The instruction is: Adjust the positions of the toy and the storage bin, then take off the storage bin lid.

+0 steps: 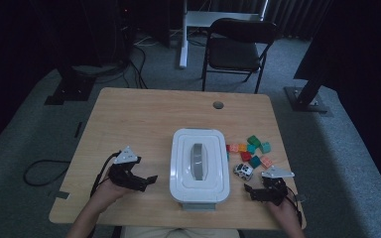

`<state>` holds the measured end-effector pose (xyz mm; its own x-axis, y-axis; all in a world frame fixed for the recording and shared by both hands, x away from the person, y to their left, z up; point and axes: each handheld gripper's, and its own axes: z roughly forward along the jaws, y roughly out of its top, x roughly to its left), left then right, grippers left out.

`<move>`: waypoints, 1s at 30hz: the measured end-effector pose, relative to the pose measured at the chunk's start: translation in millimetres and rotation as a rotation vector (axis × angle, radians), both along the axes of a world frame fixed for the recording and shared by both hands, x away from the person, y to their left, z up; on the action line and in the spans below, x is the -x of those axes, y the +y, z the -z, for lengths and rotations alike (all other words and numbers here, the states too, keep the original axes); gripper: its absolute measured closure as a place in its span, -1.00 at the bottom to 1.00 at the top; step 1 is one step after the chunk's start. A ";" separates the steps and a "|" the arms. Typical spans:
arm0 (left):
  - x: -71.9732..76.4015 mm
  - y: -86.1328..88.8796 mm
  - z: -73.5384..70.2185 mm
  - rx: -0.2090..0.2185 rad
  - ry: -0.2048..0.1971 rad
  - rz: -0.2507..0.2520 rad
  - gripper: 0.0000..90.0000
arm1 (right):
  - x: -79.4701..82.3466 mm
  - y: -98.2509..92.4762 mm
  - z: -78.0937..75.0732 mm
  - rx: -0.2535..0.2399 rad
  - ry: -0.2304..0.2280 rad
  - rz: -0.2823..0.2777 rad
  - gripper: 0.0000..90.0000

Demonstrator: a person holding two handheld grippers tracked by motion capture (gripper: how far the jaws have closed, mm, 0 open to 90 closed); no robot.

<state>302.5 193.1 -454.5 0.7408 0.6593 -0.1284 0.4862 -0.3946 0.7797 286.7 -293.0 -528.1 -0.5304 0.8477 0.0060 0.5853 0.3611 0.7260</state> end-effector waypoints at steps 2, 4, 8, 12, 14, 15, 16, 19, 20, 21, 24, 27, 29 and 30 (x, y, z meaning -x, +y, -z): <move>4.5 -2.6 -8.7 0.004 -0.017 0.012 -0.96 | -0.1 -0.1 0.0 0.000 0.000 -0.001 -0.72; 7.6 -5.6 -17.9 0.007 -0.028 0.010 -0.96 | -0.1 0.0 0.0 0.001 0.000 -0.001 -0.72; 9.9 -12.0 -34.2 0.019 -0.045 0.022 -0.96 | -0.1 0.0 0.0 0.000 0.000 -0.001 -0.72; 11.0 -22.1 -47.8 0.041 -0.048 0.025 -0.96 | 0.0 0.1 0.1 0.001 -0.001 -0.001 -0.72; 11.5 -27.6 -53.0 0.047 -0.045 0.032 -0.96 | -0.1 0.0 0.1 0.001 -0.001 -0.001 -0.72; 11.9 -30.5 -55.6 0.048 -0.048 0.031 -0.96 | -0.1 0.1 0.1 0.001 -0.001 -0.001 -0.72; 12.7 -33.4 -58.3 0.050 -0.050 0.039 -0.96 | -0.1 0.0 0.1 0.000 -0.001 -0.001 -0.72; 14.7 -42.9 -66.2 0.062 -0.051 0.070 -0.96 | 0.0 0.1 0.1 0.000 0.000 0.000 -0.72; 14.8 -46.7 -68.4 0.068 -0.047 0.078 -0.96 | 0.0 0.1 0.1 0.000 0.000 0.000 -0.72; 14.8 -50.7 -70.3 0.068 -0.045 0.085 -0.95 | 0.0 0.1 0.1 0.000 -0.001 0.000 -0.72; 13.1 -65.6 -75.0 0.062 -0.036 0.113 -0.95 | -0.1 0.0 0.1 0.001 -0.001 -0.001 -0.72; 11.0 -78.4 -78.1 0.069 -0.027 0.138 -0.94 | 0.0 0.0 0.1 0.001 0.000 -0.001 -0.72; 9.3 -86.6 -79.4 0.064 -0.023 0.151 -0.94 | 0.0 0.0 0.0 0.001 0.001 -0.001 -0.72; 8.5 -90.8 -79.6 0.064 -0.018 0.157 -0.94 | 0.0 0.0 0.0 0.001 0.000 -0.001 -0.72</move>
